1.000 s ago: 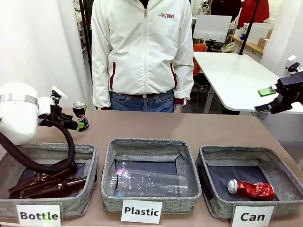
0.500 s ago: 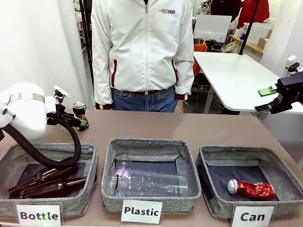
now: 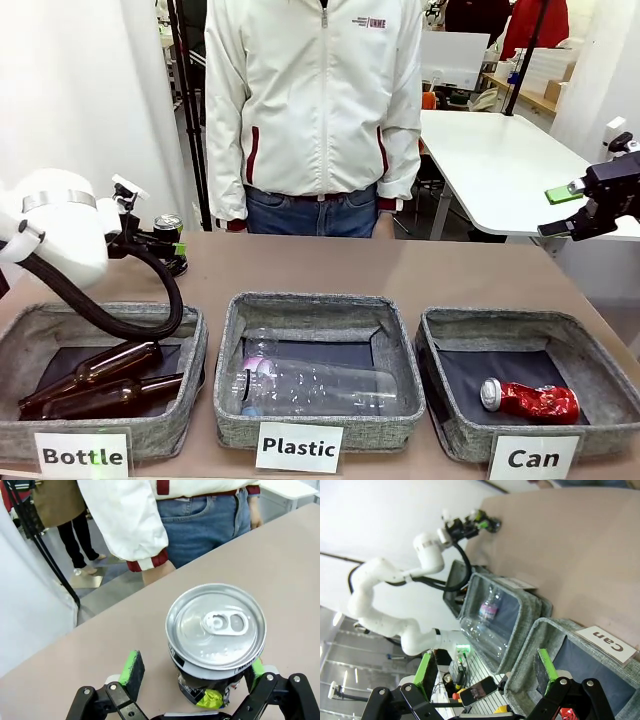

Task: Sort the can waste into the basket.
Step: Pick up the can waste from the table and place it in the right Fabric basket.

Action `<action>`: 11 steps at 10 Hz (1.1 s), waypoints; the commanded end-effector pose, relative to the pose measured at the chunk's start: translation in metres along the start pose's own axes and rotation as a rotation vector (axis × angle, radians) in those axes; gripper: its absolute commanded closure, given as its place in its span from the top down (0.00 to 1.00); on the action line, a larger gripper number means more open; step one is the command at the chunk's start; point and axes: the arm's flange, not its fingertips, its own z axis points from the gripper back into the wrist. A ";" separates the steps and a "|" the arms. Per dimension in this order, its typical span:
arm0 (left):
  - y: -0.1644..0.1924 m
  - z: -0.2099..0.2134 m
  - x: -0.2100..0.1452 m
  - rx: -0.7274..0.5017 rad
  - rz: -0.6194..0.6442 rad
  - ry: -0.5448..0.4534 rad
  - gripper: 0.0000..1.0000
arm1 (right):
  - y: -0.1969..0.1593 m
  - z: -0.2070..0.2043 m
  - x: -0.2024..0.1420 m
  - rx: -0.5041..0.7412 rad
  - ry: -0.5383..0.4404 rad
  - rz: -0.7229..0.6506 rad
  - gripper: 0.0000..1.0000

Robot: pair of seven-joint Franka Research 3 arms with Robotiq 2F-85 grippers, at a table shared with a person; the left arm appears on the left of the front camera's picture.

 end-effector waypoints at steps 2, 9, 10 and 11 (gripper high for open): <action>-0.003 -0.010 -0.002 -0.004 -0.010 -0.044 1.00 | 0.002 0.003 -0.001 0.004 0.007 0.020 1.00; -0.002 -0.015 0.001 0.020 -0.028 -0.062 0.00 | 0.002 0.003 -0.001 0.004 0.007 0.020 1.00; -0.003 -0.015 0.001 0.021 -0.029 -0.067 0.00 | 0.002 0.003 -0.001 0.004 0.007 0.020 1.00; -0.003 -0.014 0.000 0.018 -0.027 -0.067 0.15 | 0.002 0.003 -0.001 0.004 0.007 0.020 1.00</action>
